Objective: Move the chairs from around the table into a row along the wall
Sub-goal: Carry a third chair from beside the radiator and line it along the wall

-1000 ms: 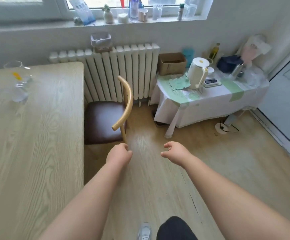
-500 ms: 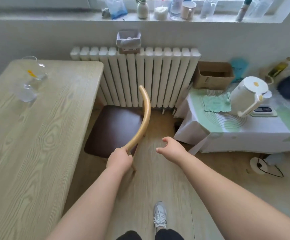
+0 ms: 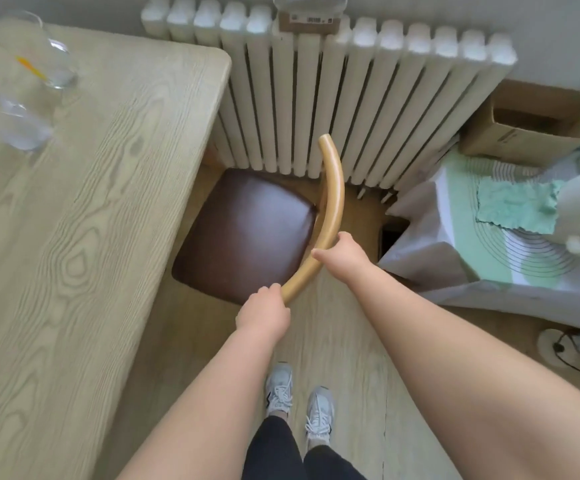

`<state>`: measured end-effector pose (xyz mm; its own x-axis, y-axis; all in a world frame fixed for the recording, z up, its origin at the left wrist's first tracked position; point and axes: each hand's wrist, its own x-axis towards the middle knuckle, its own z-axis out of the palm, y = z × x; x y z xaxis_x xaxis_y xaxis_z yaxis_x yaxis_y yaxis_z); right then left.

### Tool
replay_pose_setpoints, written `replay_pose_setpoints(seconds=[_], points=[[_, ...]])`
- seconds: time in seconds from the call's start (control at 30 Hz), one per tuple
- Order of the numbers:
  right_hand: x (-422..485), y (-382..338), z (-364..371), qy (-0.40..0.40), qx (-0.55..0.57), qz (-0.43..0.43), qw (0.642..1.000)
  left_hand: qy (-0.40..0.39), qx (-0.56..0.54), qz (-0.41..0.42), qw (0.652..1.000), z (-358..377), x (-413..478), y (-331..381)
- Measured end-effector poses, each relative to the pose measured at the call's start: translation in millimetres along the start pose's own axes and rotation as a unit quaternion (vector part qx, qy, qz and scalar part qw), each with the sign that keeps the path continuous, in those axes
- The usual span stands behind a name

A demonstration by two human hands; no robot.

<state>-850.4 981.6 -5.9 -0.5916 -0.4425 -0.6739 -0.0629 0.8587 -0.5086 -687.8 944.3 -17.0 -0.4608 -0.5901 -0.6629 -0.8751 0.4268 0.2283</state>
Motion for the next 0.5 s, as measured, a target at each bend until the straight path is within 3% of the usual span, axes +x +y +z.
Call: replay_pose_setpoints(seconds=[0.27,0.5], points=[[44.9,-7.3,23.2,0.017,0.124,0.093,0.988,0.026,-0.052,0.009,0.998,17.4,15.2,-17.8],[44.0,-4.8,28.9,0.012,0.136,0.117,0.984,0.014,-0.065,-0.012,0.998,19.6,10.5,-20.9]])
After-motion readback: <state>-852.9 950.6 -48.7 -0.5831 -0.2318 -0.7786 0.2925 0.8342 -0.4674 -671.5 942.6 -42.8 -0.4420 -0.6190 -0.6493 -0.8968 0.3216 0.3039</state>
